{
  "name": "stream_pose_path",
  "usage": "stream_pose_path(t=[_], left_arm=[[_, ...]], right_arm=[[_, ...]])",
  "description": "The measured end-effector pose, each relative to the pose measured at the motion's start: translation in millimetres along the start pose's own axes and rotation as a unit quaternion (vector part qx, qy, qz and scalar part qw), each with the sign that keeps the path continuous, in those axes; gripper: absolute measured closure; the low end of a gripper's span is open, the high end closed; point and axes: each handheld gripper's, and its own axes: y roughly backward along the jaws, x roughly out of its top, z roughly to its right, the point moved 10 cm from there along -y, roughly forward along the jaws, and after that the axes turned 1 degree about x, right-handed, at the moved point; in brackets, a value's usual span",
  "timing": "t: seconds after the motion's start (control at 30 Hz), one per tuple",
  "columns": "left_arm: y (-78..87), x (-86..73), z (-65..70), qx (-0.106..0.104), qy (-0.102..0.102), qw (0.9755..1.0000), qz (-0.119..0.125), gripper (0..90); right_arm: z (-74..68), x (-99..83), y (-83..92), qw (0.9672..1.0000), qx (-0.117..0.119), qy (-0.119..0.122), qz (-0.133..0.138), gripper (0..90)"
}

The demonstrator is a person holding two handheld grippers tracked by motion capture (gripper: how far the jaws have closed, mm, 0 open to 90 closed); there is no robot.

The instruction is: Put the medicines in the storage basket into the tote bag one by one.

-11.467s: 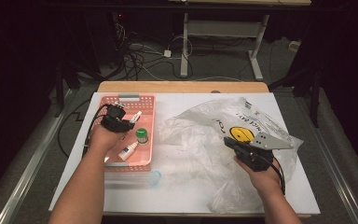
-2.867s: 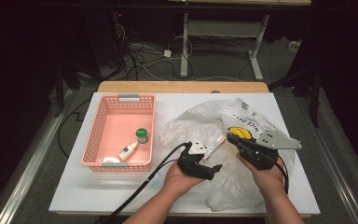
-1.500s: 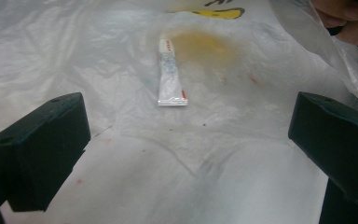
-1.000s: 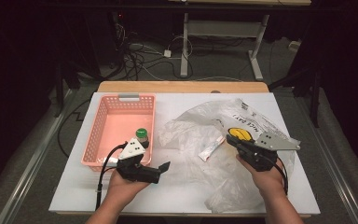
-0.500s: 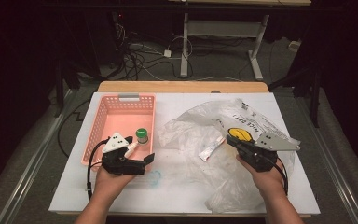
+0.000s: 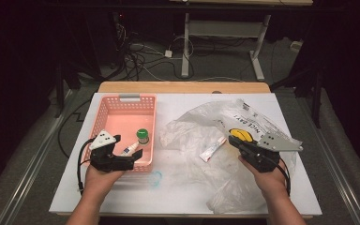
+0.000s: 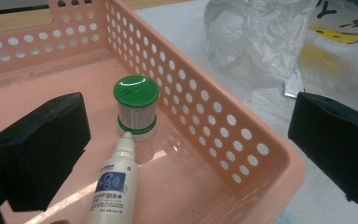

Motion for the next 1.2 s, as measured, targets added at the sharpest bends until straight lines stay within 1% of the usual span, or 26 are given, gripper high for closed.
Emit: stream_pose_path(t=[0.07, 0.13, 0.27, 0.37, 0.43, 0.53, 0.63, 0.7, 0.8, 0.93, 0.97, 1.13, 1.2], left_arm=[[-0.1, -0.6, -1.6, 0.0, 0.003, 1.0, 0.002, 0.0], [0.3, 0.2, -1.9, 0.001, 0.007, 0.9999, 0.008, 0.0], [0.2, 2.6, 0.2, 0.001, 0.003, 0.9999, 0.016, 0.0], [-1.1, 3.7, 3.2, -0.007, 0.003, 0.9999, 0.012, 0.0], [-2.9, 5.3, 4.9, -0.006, -0.004, 1.0, 0.005, 0.0], [-5.9, 9.5, 7.8, -0.009, -0.008, 0.9999, 0.001, 0.0], [-8.3, 15.4, 8.4, -0.009, -0.009, 0.9999, 0.001, 0.0], [-9.1, 21.6, 8.6, -0.009, -0.009, 0.9999, 0.007, 0.0], [-10.8, 32.4, 8.6, -0.014, -0.003, 0.9997, 0.018, 0.0], [-18.3, 42.3, 5.9, -0.02, 0.001, 0.9997, 0.016, 0.0], [-20.7, 44.6, 4.8, -0.019, 0.002, 0.9997, 0.017, 0.0], [-32.9, 57.0, 1.5, -0.022, -0.002, 0.9996, 0.015, 0.0], [-39.2, 60.3, -1.6, -0.02, -0.003, 0.9998, 0.009, 0.0]], right_arm=[[0.1, 0.0, -0.1, 1.0, 0.0, -0.001, 0.0, 90.0], [0.3, -0.1, 0.1, 1.0, -0.001, -0.003, 0.0, 90.0], [0.9, -0.1, 0.4, 1.0, -0.001, -0.004, 0.001, 90.0], [1.5, 0.0, 0.6, 1.0, 0.0, -0.005, 0.001, 90.0], [1.6, 0.3, 0.1, 1.0, 0.001, -0.005, 0.003, 90.0], [1.2, 0.3, -0.7, 1.0, 0.002, -0.005, 0.003, 90.0], [0.5, 0.9, -0.8, 1.0, 0.001, -0.005, 0.002, 90.0], [0.8, 1.6, -0.8, 1.0, 0.001, -0.004, 0.004, 90.0], [0.7, 1.2, -0.8, 1.0, 0.001, -0.006, 0.003, 90.0], [0.6, 1.0, -1.0, 1.0, 0.001, -0.003, 0.002, 90.0], [0.6, 0.8, -1.0, 1.0, 0.001, -0.004, 0.001, 90.0], [1.5, 0.8, -1.0, 1.0, 0.0, -0.003, 0.002, 90.0], [2.0, 1.9, -0.6, 1.0, -0.001, -0.004, 0.005, 90.0]])
